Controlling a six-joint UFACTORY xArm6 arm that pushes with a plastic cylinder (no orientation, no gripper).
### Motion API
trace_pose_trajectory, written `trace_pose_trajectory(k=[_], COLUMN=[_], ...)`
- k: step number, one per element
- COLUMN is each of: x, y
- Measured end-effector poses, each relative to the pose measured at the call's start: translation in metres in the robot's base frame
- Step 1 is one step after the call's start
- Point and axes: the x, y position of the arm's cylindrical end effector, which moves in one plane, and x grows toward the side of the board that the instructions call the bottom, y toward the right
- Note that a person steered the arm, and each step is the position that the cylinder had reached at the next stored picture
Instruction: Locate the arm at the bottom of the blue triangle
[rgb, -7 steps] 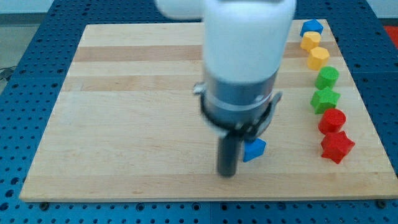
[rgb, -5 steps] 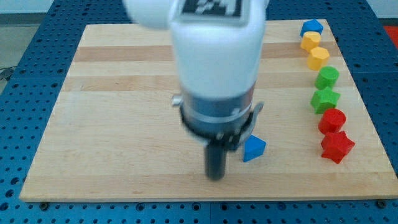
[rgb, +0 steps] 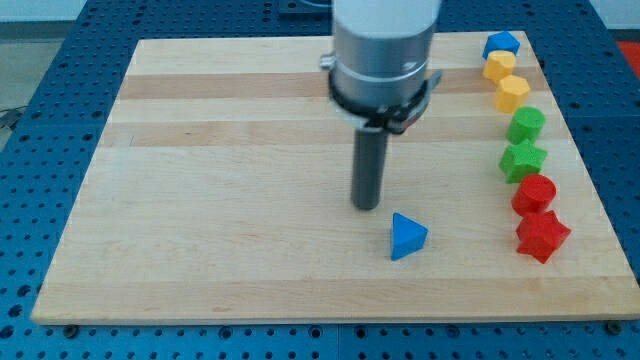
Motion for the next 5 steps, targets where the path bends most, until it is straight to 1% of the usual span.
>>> trace_pose_trajectory(k=[1,2,3,4,5], x=[0.091,0.102,0.101,0.093,0.092], y=[-0.069,-0.068,-0.023,0.064,0.064])
